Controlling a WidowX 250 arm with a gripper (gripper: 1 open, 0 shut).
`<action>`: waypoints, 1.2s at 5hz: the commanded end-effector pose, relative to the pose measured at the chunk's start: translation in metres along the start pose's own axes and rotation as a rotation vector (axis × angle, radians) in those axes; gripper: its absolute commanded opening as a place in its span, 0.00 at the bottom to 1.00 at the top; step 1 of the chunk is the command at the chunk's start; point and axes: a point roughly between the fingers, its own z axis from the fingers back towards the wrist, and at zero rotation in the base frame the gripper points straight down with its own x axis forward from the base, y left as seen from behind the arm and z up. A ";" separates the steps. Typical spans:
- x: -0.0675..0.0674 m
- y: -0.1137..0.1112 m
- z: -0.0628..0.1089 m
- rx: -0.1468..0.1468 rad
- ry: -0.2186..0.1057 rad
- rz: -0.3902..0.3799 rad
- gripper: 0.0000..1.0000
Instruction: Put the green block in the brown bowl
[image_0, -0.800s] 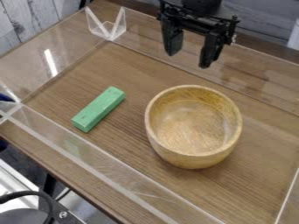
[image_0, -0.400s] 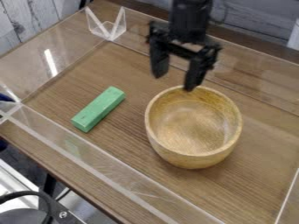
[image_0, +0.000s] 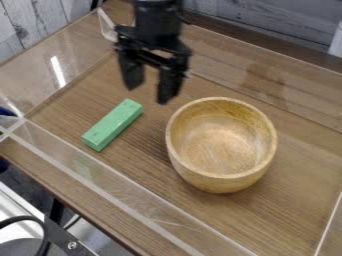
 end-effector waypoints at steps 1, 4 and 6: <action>-0.004 0.026 0.006 0.023 -0.061 -0.003 1.00; -0.010 0.050 -0.022 0.038 -0.045 0.002 1.00; -0.009 0.058 -0.040 0.041 -0.044 0.001 1.00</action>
